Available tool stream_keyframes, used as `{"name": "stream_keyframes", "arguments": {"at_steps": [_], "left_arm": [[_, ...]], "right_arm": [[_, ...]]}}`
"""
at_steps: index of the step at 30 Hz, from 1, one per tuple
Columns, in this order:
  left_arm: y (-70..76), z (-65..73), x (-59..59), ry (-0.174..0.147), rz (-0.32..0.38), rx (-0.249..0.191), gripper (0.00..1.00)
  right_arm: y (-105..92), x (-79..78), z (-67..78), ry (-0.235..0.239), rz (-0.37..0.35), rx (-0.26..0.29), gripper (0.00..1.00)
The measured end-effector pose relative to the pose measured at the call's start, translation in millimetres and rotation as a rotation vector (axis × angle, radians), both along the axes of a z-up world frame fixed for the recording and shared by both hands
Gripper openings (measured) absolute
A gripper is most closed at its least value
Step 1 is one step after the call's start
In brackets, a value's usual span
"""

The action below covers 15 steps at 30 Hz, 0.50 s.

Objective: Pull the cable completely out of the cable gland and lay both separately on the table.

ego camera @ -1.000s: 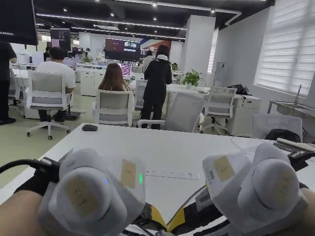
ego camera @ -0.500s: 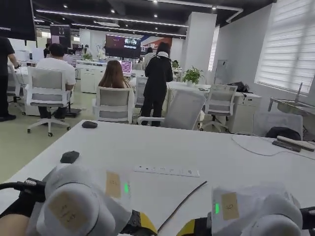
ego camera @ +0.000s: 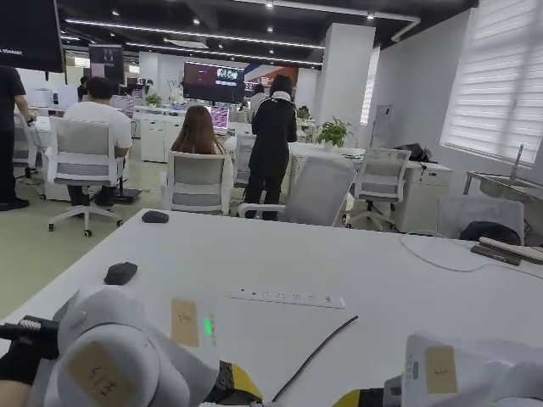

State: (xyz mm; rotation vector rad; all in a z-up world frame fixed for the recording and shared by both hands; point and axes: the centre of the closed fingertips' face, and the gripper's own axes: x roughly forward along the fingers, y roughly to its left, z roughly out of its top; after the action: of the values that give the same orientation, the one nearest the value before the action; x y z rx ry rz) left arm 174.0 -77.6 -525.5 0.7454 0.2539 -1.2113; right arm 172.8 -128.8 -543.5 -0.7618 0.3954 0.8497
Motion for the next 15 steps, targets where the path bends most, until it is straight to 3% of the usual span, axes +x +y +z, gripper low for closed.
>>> {"name": "stream_keyframes", "arguments": {"at_steps": [7, 15], "left_arm": [[10.6, -8.0, 2.3, 0.013, 0.048, 0.001, 0.17], [13.5, -6.8, 2.8, 0.018, 0.059, -0.005, 0.16]], "right_arm": [[-26.9, 2.4, -12.9, 0.002, -0.066, -0.029, 0.03], [-61.4, 8.9, -29.5, 0.038, -0.161, -0.063, 0.03]]}}
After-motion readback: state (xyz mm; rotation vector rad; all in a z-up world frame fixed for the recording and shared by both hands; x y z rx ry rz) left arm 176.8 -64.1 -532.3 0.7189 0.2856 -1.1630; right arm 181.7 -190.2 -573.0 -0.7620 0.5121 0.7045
